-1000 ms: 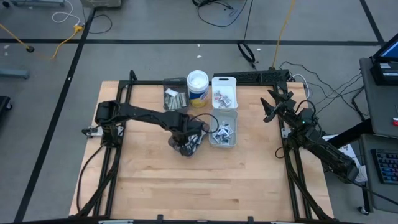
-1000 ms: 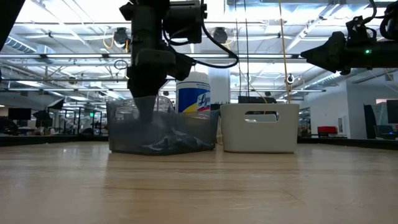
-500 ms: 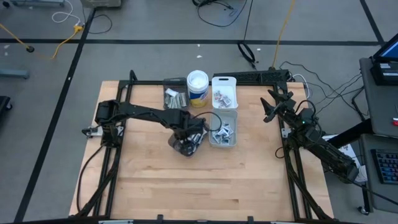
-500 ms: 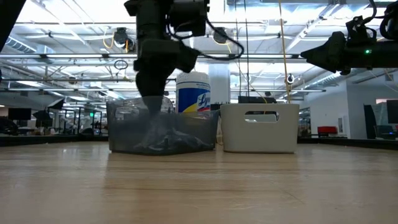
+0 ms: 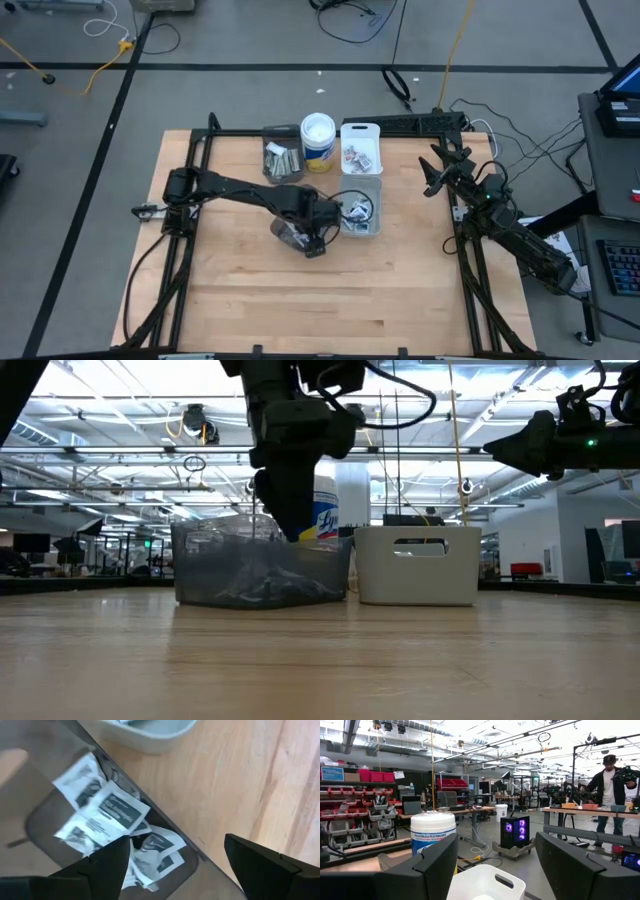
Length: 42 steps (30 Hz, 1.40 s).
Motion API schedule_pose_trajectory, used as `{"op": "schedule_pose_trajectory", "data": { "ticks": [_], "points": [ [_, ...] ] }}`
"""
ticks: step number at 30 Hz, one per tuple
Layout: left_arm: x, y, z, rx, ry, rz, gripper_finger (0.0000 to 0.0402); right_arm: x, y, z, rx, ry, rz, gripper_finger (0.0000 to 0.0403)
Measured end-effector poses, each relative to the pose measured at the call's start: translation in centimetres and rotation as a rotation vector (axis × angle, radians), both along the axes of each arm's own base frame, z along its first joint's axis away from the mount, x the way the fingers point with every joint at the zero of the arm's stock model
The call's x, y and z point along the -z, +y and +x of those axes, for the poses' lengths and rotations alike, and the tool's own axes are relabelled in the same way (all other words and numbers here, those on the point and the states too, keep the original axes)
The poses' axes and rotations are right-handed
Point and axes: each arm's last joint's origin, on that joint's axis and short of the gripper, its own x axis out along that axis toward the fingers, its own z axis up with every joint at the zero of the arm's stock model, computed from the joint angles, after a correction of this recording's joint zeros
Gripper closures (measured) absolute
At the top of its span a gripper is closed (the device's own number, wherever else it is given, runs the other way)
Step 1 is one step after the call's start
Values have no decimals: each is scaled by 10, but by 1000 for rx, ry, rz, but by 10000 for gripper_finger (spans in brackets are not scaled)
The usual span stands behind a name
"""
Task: Pick & Place First Aid Supplies
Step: Adjust the bottom black bin on the table
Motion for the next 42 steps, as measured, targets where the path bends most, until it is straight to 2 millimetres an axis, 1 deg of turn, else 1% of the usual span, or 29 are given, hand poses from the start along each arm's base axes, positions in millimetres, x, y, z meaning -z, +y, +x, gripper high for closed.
{"op": "schedule_pose_trajectory", "data": {
  "ticks": [2, 6, 8, 13, 16, 18, 21, 26, 29, 30, 32, 37, 42],
  "points": [
    [-4, -2, 2, 15, -16, 27, 81, 0, 0, 0, 0, 0, 0, 140],
    [-10, -12, 7, 105, -68, 100, 96, 0, 0, 0, 0, 0, 0, 140],
    [-11, -19, 9, 191, -97, 110, 103, 0, 0, 0, 0, 0, 0, 140],
    [-15, -41, 13, 433, -195, 57, 124, 0, 0, 0, 0, 0, -1, 140],
    [-16, -47, 16, 519, -242, 71, 154, 0, 0, 0, 0, 0, 0, 140],
    [-16, -44, 18, 523, -256, 78, 186, 0, 0, 0, 0, 0, 0, 140],
    [-10, -37, 23, 489, -251, 82, 244, 0, 0, 0, 0, 0, 0, 140],
    [9, -22, 30, 449, -206, 95, 338, 0, 0, 0, 0, 0, 0, 140],
    [21, -15, 33, 428, -171, 105, 382, 0, 0, 0, 0, 0, 0, 140],
    [24, -13, 34, 421, -160, 116, 392, 0, 0, 0, 0, 0, 0, 140],
    [30, -8, 36, 401, -140, 151, 396, 0, 0, 0, 0, 1, 1, 140],
    [36, 4, 34, 286, -62, 332, 393, 0, 0, 0, 0, 1, 1, 140],
    [40, 20, 31, 215, -17, 356, 396, 0, 0, 0, 0, 0, 0, 140]
  ]
}}
